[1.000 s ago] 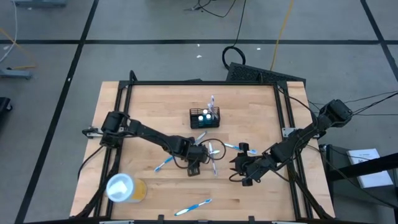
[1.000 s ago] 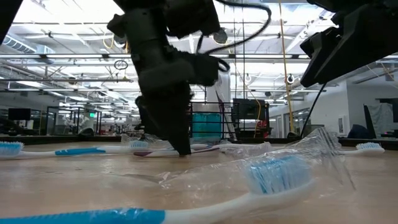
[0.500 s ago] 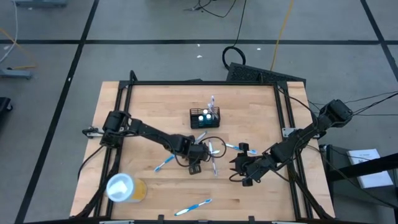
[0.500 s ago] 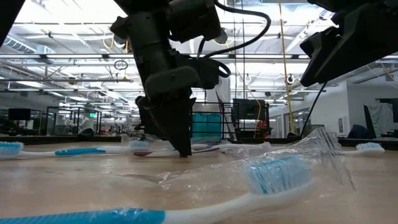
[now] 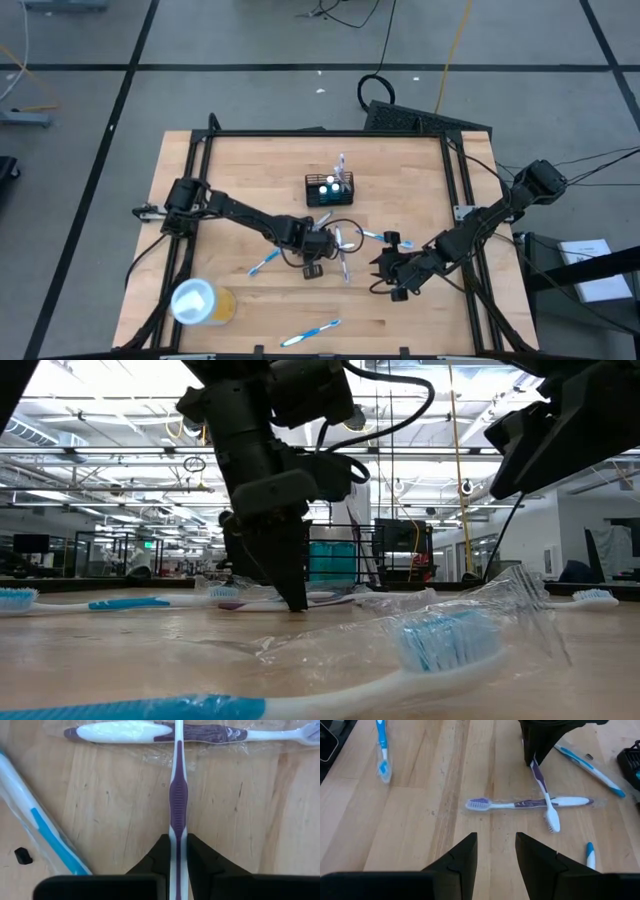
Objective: Pick & Place toothbrushing station
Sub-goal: Put the purple toothbrush into the black organizer, then put the blue toothbrush into the black organizer
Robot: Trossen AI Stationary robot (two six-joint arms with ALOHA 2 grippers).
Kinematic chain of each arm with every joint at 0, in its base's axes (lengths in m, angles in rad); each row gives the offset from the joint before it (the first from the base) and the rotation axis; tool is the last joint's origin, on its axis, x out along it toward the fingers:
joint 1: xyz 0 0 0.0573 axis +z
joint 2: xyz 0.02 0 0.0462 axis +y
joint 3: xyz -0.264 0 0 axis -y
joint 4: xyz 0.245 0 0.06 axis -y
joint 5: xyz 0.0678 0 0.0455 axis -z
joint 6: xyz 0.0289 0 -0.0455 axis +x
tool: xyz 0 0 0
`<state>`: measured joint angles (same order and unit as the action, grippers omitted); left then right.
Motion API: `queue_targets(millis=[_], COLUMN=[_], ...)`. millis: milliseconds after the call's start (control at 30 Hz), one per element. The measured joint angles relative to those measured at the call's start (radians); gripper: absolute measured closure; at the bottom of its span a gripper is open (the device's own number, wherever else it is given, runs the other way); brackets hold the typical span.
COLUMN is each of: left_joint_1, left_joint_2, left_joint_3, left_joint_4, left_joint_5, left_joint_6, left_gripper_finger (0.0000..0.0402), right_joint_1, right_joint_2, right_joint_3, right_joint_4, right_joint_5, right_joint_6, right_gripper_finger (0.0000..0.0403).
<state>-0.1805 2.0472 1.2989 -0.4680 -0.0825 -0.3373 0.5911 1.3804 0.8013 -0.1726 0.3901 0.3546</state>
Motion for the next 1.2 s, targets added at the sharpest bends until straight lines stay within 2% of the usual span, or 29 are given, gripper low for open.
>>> queue_targets(millis=[633,700,800,900,1200], left_joint_1=[-0.113,-0.125,-0.142,-0.162,-0.188], left_joint_2=[-0.151,-0.163,-0.185,-0.229,-0.384], left_joint_3=[-0.003,-0.003,-0.004,-0.045,-0.297], left_joint_4=[-0.038,-0.051,-0.059,-0.008,0.242], left_joint_5=[-0.202,-0.232,-0.277,-0.313,-0.324], left_joint_6=[-0.052,-0.059,-0.058,-0.063,-0.166], left_gripper_finger=[0.0369,0.0398,0.04,0.04,0.04], right_joint_1=[0.0,0.0,0.001,0.009,0.021], right_joint_2=[0.0,0.0,0.0,0.0,0.0], right_joint_3=[0.0,0.0,0.0,0.0,0.0], right_joint_4=[0.003,0.003,0.003,0.004,0.011], right_joint_5=[0.001,0.001,0.001,0.003,0.005], right_joint_6=[0.001,0.008,0.016,0.018,0.027], right_gripper_finger=[0.0275,0.0275,0.0275,0.0275,0.0275])
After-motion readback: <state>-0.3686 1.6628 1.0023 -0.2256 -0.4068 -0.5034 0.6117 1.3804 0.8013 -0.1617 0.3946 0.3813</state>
